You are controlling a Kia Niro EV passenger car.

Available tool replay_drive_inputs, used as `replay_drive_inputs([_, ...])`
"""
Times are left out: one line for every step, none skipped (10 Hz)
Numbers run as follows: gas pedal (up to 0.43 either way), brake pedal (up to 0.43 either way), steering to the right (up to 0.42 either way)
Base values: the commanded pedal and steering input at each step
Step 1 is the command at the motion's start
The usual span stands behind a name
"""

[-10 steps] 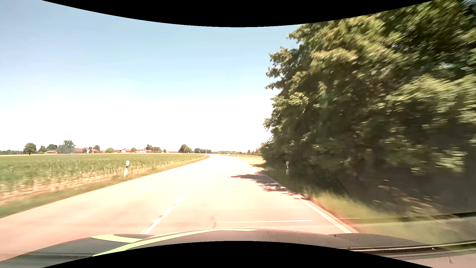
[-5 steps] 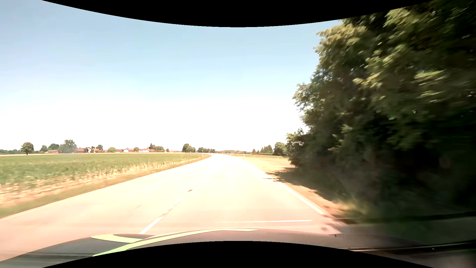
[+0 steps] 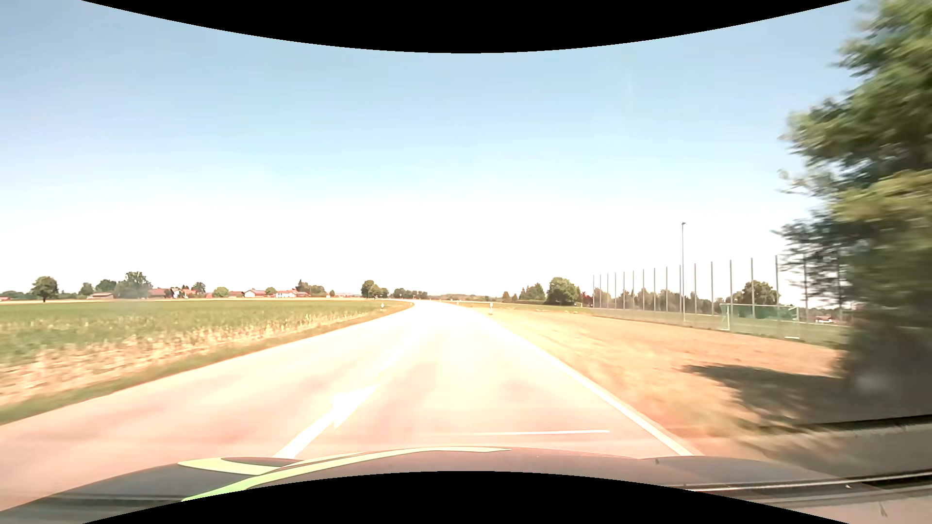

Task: Follow the waypoints while adhering to traffic rules and regulations

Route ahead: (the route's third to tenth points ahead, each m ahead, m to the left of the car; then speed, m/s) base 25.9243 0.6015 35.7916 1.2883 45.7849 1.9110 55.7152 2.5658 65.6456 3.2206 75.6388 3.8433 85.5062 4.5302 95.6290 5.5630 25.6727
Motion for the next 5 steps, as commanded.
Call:
replay_drive_inputs([0.150,0.000,-0.008])
replay_drive_inputs([0.150,0.000,-0.008])
replay_drive_inputs([0.150,0.000,-0.008])
replay_drive_inputs([0.150,0.000,-0.006])
replay_drive_inputs([0.150,0.000,-0.006])
